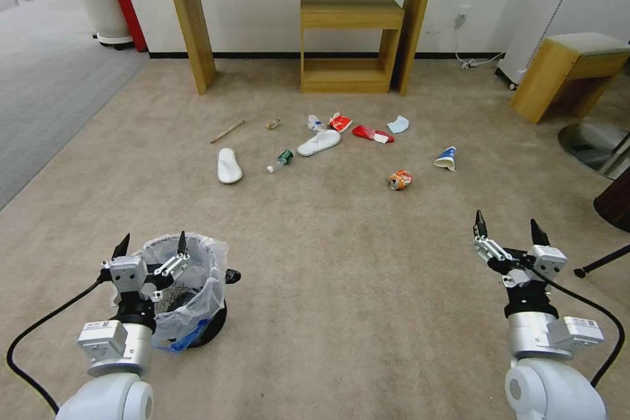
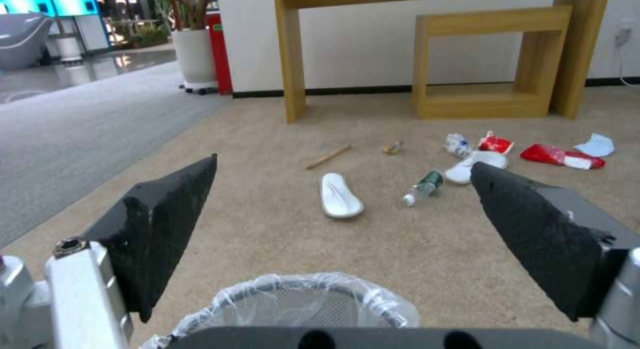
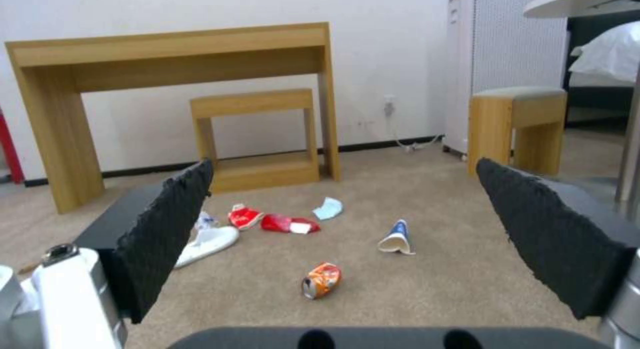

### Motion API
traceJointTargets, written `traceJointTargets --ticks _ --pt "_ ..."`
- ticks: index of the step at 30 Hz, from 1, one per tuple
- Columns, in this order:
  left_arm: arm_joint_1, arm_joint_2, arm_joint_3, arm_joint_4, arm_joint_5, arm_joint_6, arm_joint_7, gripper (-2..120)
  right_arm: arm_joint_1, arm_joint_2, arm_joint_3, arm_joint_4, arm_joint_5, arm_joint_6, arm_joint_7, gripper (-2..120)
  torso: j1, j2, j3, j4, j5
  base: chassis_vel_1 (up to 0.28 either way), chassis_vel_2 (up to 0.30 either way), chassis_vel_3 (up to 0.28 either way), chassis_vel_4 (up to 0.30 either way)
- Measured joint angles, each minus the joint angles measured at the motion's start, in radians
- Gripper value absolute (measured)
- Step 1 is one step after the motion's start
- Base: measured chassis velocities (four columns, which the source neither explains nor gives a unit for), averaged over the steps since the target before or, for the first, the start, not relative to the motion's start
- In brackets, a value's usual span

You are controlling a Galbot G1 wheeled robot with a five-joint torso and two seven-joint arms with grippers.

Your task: Pick up the trash bin and place the garbage on the floor into it.

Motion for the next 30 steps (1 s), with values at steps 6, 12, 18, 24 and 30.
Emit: traceJointTargets --ticks 6,12,18,24,30 --pt "0.001 -0.001 0.0 0.0 0.002 -0.005 0.0 100 0.001 0.002 0.002 0.001 -0.006 -0.002 0.0 100 0.0 0.0 0.0 0.0 0.0 0.0 0.0 0.0 0.0" --pt "0.002 -0.001 0.0 0.0 0.002 -0.008 0.0 100 0.0 0.007 0.002 0.001 -0.015 -0.002 0.001 96 0.0 0.0 0.0 0.0 0.0 0.0 0.0 0.0 0.0" --pt "0.003 -0.001 0.0 0.0 0.002 -0.013 0.0 100 0.0 0.009 0.001 0.003 -0.018 -0.002 0.002 96 0.0 0.0 0.0 0.0 0.0 0.0 0.0 0.0 0.0" --pt "0.005 0.0 0.0 0.0 0.002 -0.015 0.0 100 -0.002 0.009 0.001 0.005 -0.02 -0.001 0.002 96 0.0 0.0 0.0 0.0 0.0001 0.03 0.031 -0.041 -0.037" --pt "0.007 0.0 0.001 -0.002 0.002 -0.018 0.001 100 -0.005 0.008 0.003 0.008 -0.019 0.004 0.001 96 0.0 0.0 0.0 0.0 -0.0001 0.148 0.139 -0.153 -0.144"
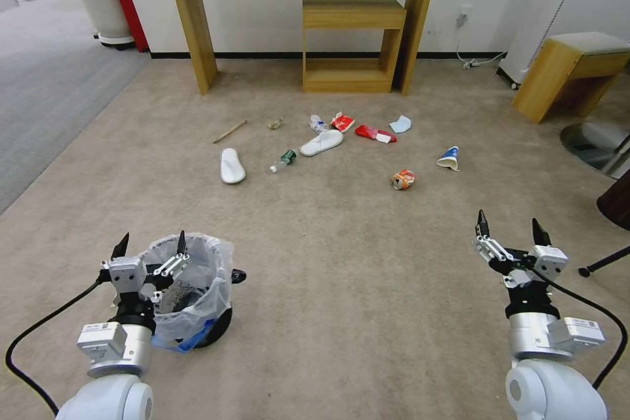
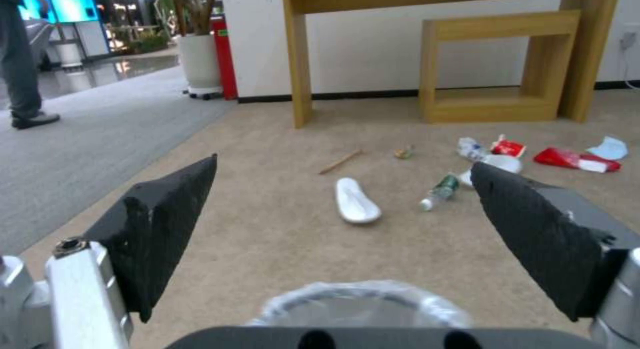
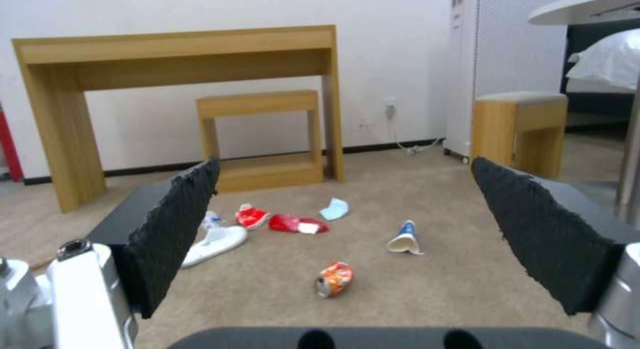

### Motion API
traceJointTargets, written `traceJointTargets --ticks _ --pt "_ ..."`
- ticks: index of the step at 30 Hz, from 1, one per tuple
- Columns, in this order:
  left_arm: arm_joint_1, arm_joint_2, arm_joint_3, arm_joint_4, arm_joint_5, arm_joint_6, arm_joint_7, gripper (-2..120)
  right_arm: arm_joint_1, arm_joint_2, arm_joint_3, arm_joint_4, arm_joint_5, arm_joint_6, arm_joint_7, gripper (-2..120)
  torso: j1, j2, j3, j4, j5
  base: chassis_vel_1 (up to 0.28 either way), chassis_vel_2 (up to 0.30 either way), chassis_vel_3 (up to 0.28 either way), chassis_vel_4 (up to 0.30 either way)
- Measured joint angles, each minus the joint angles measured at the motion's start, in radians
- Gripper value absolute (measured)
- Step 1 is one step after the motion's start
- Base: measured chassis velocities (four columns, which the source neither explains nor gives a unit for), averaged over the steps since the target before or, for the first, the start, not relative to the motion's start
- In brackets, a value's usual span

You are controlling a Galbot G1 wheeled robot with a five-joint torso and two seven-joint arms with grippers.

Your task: Pick up the trash bin and place the garbage on the floor into it.

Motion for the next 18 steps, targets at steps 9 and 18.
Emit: traceJointTargets --ticks 9,18 --pt "0.001 -0.001 0.001 0.0 0.002 -0.002 0.0 100 -0.001 0.0 0.0 0.001 0.0 0.003 -0.002 96 0.0 0.0 0.0 0.0 0.0001 0.24 0.237 -0.237 -0.238" --pt "0.0 -0.001 0.001 0.006 0.003 -0.004 0.001 100 0.0 0.0 0.001 -0.008 0.0 0.019 -0.018 97 0.0 0.0 0.0 0.0002 0.0 0.291 0.288 -0.296 -0.3"
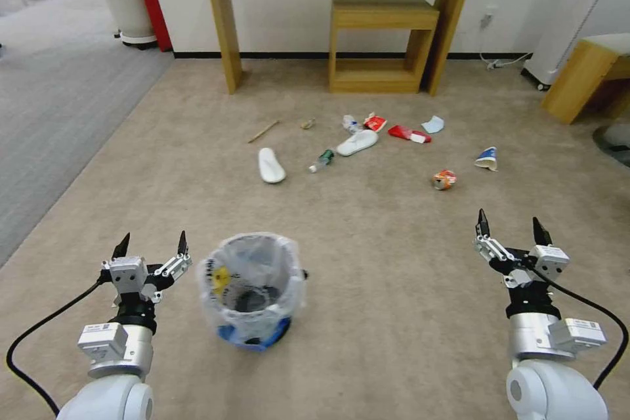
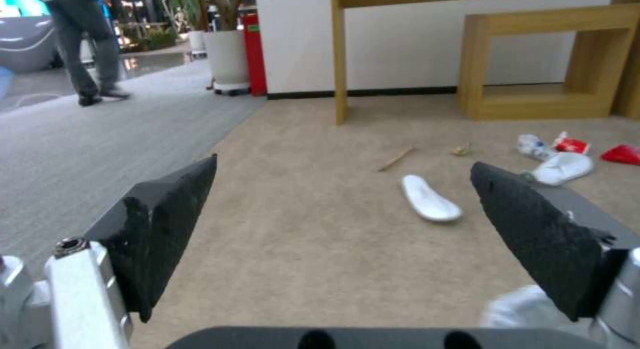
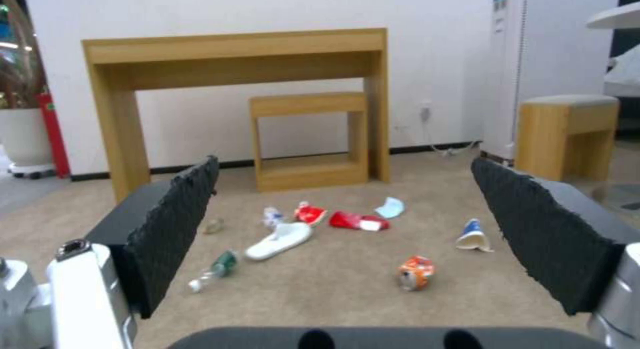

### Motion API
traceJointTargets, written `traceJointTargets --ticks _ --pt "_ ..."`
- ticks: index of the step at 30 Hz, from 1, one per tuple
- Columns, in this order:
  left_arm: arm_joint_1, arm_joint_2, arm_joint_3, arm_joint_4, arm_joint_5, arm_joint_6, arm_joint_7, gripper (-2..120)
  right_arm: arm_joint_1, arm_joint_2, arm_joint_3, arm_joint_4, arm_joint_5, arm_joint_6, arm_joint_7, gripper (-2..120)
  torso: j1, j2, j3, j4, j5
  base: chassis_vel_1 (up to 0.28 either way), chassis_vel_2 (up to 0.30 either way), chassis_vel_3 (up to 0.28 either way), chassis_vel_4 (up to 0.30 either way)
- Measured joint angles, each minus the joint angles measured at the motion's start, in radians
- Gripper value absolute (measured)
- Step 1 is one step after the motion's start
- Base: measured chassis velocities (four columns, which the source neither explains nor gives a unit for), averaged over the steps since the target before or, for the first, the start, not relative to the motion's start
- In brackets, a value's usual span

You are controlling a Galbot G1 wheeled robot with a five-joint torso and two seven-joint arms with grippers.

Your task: Pick up the trash bin and place the garbage on the floor into it.

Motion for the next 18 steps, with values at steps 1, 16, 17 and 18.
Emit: traceJointTargets --ticks 1,16,17,18 --pt "-0.001 0.0 -0.001 0.003 0.0 0.0 0.0 100 0.001 0.0 0.0 -0.002 0.001 0.007 -0.002 97 0.0 0.0 0.0 0.0 -0.001 0.202 0.158 -0.153 -0.181" --pt "-0.006 0.0 0.0 0.019 0.0 -0.008 0.0 100 0.007 -0.001 0.003 -0.015 -0.002 0.021 -0.007 100 0.0 0.0 0.0 -0.0002 0.0005 -0.002 0.004 -0.005 -0.004" --pt "-0.007 0.0 -0.001 0.022 0.0 -0.011 0.0 100 0.007 -0.001 0.006 -0.015 -0.006 0.018 -0.01 100 0.0 0.0 0.0 -0.0002 0.0001 0.0 0.0 0.0 0.0" --pt "-0.007 0.0 -0.001 0.022 0.0 -0.011 0.0 100 0.007 -0.001 0.006 -0.015 -0.006 0.018 -0.01 100 0.0 0.0 0.0 -0.0002 0.0001 0.0 0.0 0.0 0.0"
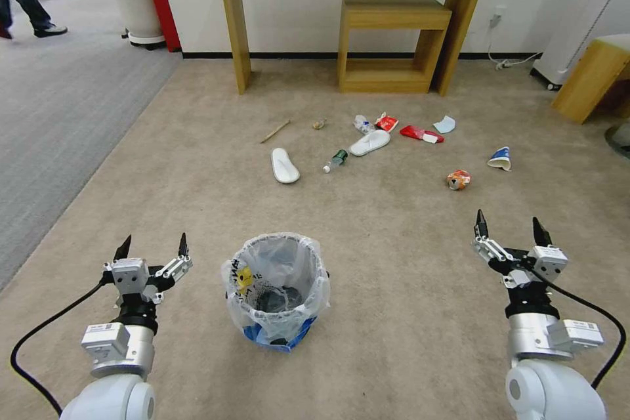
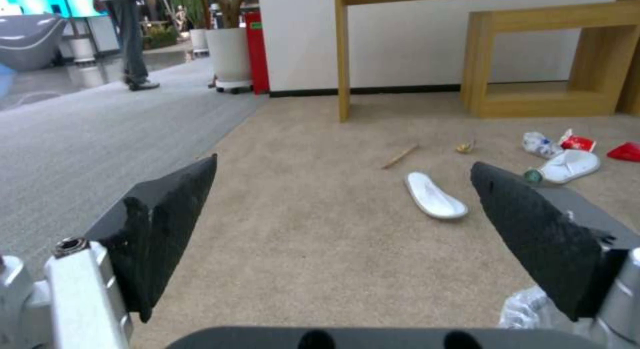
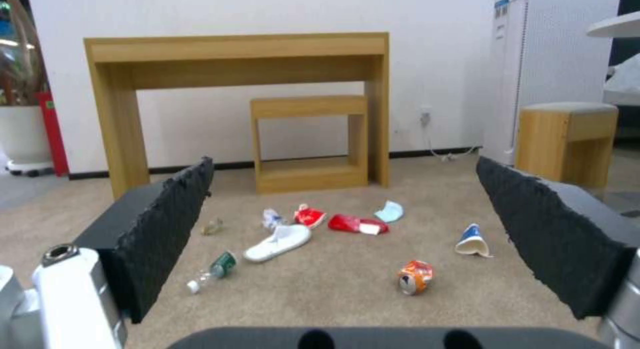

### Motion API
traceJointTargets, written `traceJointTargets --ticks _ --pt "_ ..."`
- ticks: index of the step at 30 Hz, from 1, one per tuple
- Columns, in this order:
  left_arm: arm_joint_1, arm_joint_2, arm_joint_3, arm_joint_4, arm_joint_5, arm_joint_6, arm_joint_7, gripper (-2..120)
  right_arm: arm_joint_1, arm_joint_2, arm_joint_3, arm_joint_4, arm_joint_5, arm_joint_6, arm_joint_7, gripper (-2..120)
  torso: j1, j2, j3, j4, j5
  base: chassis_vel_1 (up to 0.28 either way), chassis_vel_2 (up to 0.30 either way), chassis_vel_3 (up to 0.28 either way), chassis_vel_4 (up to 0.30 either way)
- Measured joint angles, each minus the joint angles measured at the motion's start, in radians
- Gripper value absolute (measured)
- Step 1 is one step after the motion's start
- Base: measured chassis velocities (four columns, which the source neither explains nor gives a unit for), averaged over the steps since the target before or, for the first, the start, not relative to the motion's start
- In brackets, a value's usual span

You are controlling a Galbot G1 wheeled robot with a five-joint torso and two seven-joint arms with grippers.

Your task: Pick up the trash bin and place the garbage on the floor into it.

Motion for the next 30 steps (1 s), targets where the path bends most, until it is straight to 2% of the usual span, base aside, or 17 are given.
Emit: traceJointTargets --ticks 30 --pt "0.001 -0.002 -0.001 0.007 0.003 -0.015 0.0 100 -0.002 0.004 0.003 0.001 -0.013 -0.026 0.01 100 0.0 0.0 0.0 0.0001 0.0 -0.006 0.005 0.006 -0.003"
